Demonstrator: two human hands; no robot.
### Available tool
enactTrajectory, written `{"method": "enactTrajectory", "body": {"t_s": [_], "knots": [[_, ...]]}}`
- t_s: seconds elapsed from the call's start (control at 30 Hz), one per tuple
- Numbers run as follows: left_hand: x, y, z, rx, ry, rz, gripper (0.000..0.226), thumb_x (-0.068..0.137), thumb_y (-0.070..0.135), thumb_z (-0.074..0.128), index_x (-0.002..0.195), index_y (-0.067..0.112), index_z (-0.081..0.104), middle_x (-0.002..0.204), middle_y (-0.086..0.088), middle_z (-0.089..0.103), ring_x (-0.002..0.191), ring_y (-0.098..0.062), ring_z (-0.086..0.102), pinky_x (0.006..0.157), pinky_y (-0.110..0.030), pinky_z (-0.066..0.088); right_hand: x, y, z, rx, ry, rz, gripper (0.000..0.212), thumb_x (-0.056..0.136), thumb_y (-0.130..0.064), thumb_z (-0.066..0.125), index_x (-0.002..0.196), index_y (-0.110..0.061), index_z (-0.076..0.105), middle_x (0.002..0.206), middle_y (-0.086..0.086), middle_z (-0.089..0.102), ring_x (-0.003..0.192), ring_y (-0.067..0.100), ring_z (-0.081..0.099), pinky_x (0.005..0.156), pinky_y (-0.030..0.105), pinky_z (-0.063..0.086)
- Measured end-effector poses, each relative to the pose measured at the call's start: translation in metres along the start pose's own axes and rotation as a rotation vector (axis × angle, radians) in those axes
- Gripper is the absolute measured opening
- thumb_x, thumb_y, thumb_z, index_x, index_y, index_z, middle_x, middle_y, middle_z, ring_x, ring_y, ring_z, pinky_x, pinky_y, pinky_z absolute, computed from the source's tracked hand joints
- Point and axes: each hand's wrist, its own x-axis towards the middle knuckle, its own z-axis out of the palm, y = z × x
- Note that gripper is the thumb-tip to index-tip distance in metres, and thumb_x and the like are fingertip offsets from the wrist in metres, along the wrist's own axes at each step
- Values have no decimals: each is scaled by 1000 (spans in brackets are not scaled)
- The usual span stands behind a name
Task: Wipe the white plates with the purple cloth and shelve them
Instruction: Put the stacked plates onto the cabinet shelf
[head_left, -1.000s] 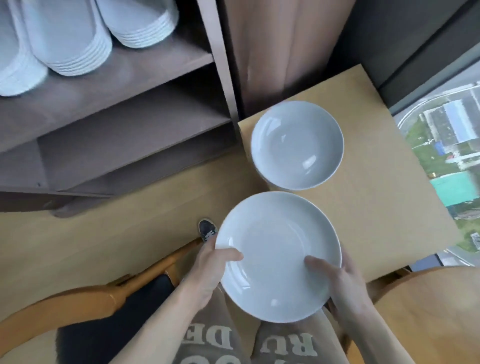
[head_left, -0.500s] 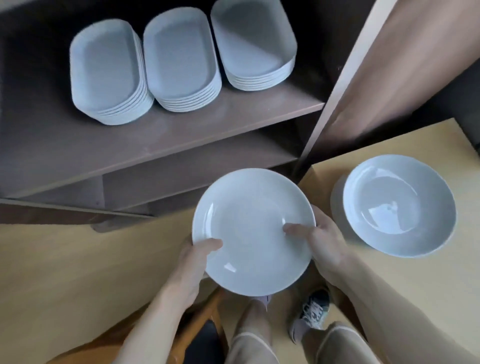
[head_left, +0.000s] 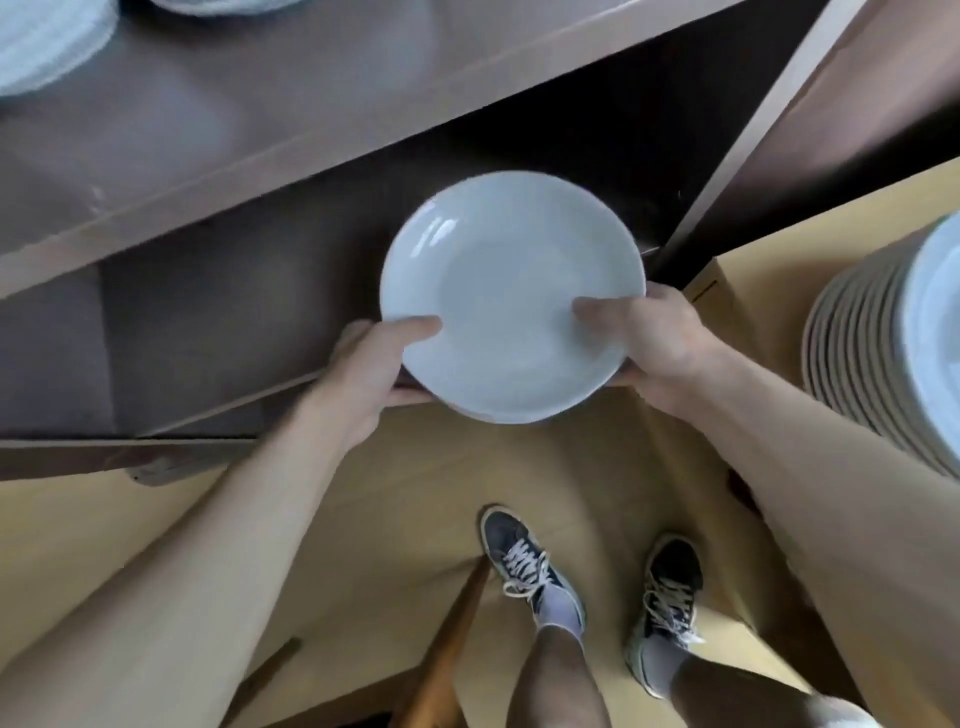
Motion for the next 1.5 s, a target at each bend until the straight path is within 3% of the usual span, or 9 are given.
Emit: {"method": "enactTrajectory", "body": {"t_s": [0.27, 0.57, 0.77, 0.83, 0.93, 1.1, 1.23, 1.37, 1.5], "knots": [[50, 31, 11, -98, -5, 8, 38, 89, 23, 74, 125, 16, 62, 115, -9, 76, 98, -34, 76, 85, -52, 63, 35, -49, 8, -82, 112, -68, 19, 95, -16, 69, 112, -20, 61, 106, 3, 70, 91, 21, 69, 67, 43, 62], [69, 54, 28, -258, 54, 48, 44, 95, 28, 68, 136, 21, 57, 125, -5, 71, 106, -28, 73, 94, -46, 61, 66, -67, 21, -77, 218, -212, 31, 92, -18, 59, 121, -21, 51, 109, 0, 64, 101, 26, 67, 85, 48, 62], [49, 26, 60, -55, 67, 276, 85, 81, 63, 60, 154, 42, 21, 143, 7, 57, 116, -27, 69, 92, -44, 60, 62, -35, 25, -530, 279, -691, 98, 91, -45, 64, 164, -20, 3, 164, 7, 21, 134, 26, 46, 100, 26, 37], [52, 19, 65, -44, 66, 360, 94, 87, 54, 63, 159, 42, 4, 149, 3, 51, 112, -27, 70, 77, -36, 64, 60, -26, 22, -568, 221, -767, 107, 89, -56, 67, 164, -24, -2, 167, 7, 9, 138, 27, 44, 99, 28, 40], [48, 9, 66, -29, 99, 515, 113, 83, 60, 79, 159, 49, -4, 159, 7, 41, 133, -25, 58, 100, -44, 58, 54, -16, 18, -641, 139, -729, 121, 77, -68, 76, 164, -32, -1, 170, 7, -10, 154, 27, 23, 110, 27, 33], [54, -4, 60, 24, 35, 606, 130, 78, 7, 87, 162, 33, -7, 161, 6, 31, 129, -34, 62, 97, -35, 60, 56, -5, 16, -712, 135, -717, 115, 74, -44, 90, 160, -35, 14, 170, 5, -12, 154, 27, 23, 118, 38, 40], [69, -5, 62, 66, 77, 646, 135, 66, 17, 89, 159, 42, -5, 163, -4, 34, 130, -44, 58, 95, -37, 61, 63, -7, 21, -704, 165, -722, 111, 73, -35, 92, 158, -30, 21, 170, 6, -8, 150, 27, 32, 116, 37, 43], [77, 6, 62, 127, 72, 611, 137, 67, 18, 89, 161, 35, -10, 164, 5, 30, 137, -26, 55, 107, -35, 54, 69, -16, 22, -663, 195, -687, 115, 74, -30, 93, 160, -32, 17, 170, 4, -1, 150, 22, 32, 116, 34, 40], [85, 30, 70, 225, 138, 631, 131, 75, 11, 89, 163, 16, -8, 162, 3, 33, 128, 13, 34, 101, 3, 29, 77, -36, 21, -646, 233, -654, 121, 74, -32, 93, 162, -31, 10, 164, 6, 18, 144, 24, 41, 115, 38, 42]]}}
